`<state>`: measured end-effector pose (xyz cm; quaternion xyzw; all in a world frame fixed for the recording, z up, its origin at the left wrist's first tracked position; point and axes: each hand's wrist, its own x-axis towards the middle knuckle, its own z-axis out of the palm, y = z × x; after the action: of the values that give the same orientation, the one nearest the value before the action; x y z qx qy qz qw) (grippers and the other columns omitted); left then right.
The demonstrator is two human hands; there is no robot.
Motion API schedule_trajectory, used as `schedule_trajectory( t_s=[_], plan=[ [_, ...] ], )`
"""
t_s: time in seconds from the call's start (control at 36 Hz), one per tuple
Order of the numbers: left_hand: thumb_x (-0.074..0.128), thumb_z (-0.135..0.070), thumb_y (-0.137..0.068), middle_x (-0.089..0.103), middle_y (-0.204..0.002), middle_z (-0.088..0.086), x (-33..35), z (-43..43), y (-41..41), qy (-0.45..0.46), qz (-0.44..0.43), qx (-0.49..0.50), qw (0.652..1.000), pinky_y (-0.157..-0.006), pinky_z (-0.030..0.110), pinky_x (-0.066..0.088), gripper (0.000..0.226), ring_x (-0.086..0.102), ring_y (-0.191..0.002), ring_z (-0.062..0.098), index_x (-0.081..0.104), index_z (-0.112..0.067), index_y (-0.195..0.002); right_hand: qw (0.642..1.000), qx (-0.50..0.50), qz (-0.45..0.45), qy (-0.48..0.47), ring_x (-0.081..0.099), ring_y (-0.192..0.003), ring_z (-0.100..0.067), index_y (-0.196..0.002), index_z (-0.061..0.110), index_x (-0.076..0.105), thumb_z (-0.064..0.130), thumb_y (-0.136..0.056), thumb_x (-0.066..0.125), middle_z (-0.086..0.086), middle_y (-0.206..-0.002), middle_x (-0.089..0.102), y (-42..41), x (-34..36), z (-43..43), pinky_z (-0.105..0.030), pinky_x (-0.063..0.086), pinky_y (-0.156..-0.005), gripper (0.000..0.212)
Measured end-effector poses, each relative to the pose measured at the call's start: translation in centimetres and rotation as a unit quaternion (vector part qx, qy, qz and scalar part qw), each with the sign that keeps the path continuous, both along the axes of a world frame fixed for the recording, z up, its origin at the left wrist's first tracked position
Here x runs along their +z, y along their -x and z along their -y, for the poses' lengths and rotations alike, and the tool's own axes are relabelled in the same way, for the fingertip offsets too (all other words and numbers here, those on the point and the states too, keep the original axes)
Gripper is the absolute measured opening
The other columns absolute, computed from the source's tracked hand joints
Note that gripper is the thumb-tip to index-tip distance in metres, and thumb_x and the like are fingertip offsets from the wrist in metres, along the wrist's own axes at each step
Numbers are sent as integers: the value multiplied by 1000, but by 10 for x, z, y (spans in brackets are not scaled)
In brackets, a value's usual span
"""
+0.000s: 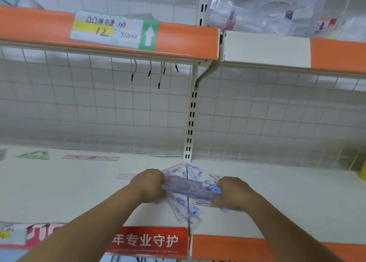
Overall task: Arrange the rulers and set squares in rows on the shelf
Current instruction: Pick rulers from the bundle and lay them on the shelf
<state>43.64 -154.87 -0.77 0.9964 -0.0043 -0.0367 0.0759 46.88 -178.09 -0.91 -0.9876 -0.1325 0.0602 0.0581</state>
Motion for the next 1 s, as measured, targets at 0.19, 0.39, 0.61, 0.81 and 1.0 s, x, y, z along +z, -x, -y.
schedule_trajectory(
  t_s=[0.19,0.39,0.61,0.81,1.0],
  plan=[
    [63,-24,-87,62,-121,5,-5,-2,3,22,27,31,999,-93,31,49,35,58,-109,23,63,-13,-119,999,20,15,-48,40,-94,-18,-124,20,40,36,-83,59,0,-99,43,10,9,3,-25,34,-79,48],
    [58,-26,-88,61,-119,-1,-8,-3,6,-10,56,48,997,-89,33,43,34,55,-110,24,59,-26,-121,997,48,36,-44,36,-95,-17,-124,23,46,39,-83,57,1,-103,41,8,6,1,-27,36,-90,45],
    [60,-29,-89,57,-128,-3,-7,-20,22,24,58,92,994,-96,31,41,41,53,-117,21,53,-31,-129,993,93,61,-50,40,-110,-16,-115,27,51,40,-80,57,7,-111,54,5,2,-11,-29,35,-95,37],
    [66,-36,-86,56,-128,-2,1,-51,44,34,59,121,990,-93,31,45,43,55,-115,20,57,-31,-128,986,108,65,-106,36,-107,-13,-115,32,52,41,-81,57,9,-107,49,11,6,-43,-26,32,-91,36],
    [66,-40,-86,57,-128,-2,8,-109,84,54,64,156,984,-95,33,47,44,56,-114,19,57,-29,-129,979,140,80,-122,39,-111,-14,-116,32,57,38,-81,58,10,-110,52,28,10,-103,-30,32,-97,36]
  ],
)
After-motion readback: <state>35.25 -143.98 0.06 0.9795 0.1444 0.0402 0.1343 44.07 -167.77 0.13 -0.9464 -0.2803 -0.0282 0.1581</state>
